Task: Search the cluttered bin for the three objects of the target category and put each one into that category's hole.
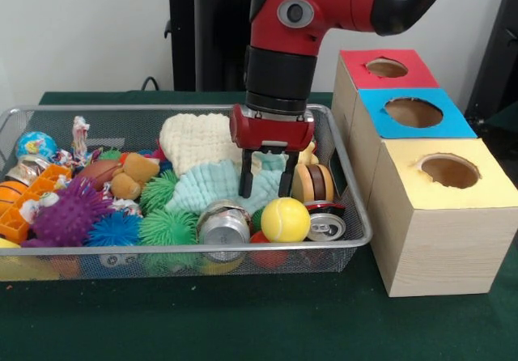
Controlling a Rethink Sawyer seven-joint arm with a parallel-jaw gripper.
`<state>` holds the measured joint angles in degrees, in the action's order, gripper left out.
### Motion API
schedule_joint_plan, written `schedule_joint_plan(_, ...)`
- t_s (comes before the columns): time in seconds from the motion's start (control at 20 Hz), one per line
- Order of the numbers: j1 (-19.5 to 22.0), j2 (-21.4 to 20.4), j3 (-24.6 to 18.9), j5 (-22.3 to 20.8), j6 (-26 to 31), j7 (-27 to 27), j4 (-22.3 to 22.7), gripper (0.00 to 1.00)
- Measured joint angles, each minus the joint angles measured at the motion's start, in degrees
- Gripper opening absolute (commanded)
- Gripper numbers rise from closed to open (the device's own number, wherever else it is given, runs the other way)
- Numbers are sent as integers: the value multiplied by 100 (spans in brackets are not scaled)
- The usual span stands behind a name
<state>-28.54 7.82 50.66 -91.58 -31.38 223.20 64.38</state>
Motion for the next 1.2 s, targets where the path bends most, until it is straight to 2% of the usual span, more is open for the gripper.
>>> schedule_joint_plan(0.6,-359,9,1,-95,0,0,83,100)
schedule_joint_plan(1.2,-409,10,1,-95,0,0,86,100)
